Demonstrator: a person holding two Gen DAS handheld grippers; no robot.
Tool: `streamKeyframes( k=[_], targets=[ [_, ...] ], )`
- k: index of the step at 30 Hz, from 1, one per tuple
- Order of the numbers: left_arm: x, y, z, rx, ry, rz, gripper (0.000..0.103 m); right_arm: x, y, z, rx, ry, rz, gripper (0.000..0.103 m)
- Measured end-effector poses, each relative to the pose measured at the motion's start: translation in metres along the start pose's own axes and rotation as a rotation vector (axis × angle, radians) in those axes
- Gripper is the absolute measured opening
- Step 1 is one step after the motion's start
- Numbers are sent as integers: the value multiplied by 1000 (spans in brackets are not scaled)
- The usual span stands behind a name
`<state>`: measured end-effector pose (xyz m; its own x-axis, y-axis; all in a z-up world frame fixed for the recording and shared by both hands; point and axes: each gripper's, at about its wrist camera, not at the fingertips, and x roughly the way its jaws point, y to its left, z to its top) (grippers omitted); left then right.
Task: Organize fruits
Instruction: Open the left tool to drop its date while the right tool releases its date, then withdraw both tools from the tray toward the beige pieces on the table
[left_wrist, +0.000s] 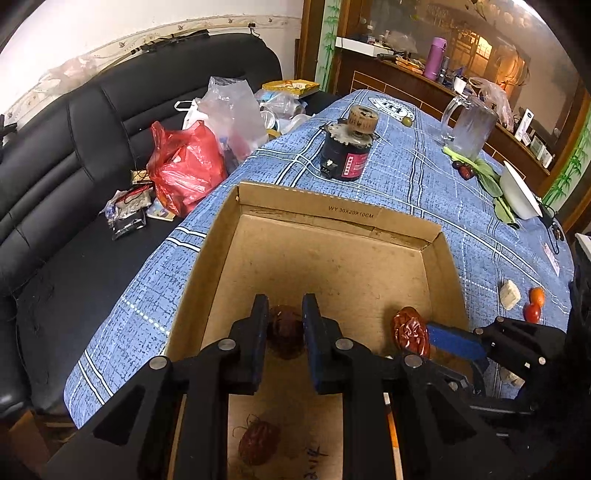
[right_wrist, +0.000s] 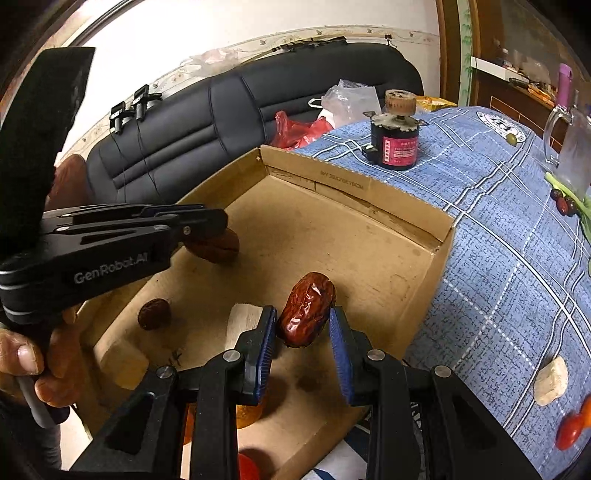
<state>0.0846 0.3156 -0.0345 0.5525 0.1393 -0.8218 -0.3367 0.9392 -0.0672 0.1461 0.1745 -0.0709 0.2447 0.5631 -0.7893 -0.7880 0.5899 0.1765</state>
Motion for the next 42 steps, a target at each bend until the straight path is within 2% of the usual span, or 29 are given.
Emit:
streamKeyframes(
  k=[3,5,9,10,13,23,27,36,39,42],
  targets=[
    [-1,-2,-1,6,-2,18,17,0,-3,-1,12,9,10,31],
    [-2,-3,-4,2,3,26,25,-1,-2,-2,7,6,6,31],
    [1,-1,-9,-12,22,35,32,-3,0,-3,3,7,-2,34],
    [1,-1,-10,-15,25,32,38,-4,0,-4,2,5,-5,35],
    [-1,0,-15,-21,25,40,46,-10,1,-7,4,-2,-4,37],
    [-20,-13,-28,-19,16,11,46,-64,-10,-31,60,-82,-3,37],
    [-31,-29,-33,4,2,-8,58,-85,-22,-45,99,-106,-13,41],
    [-52,-68,-44,52,-22,-79,58,-117,-57,-82,188,-113,-65,43],
    [-55,-80,-48,66,-19,-95,58,-125,-68,-94,215,-114,-84,49],
    [-58,-95,-55,90,-13,-117,58,-136,-79,-107,237,-119,-103,50]
  ],
)
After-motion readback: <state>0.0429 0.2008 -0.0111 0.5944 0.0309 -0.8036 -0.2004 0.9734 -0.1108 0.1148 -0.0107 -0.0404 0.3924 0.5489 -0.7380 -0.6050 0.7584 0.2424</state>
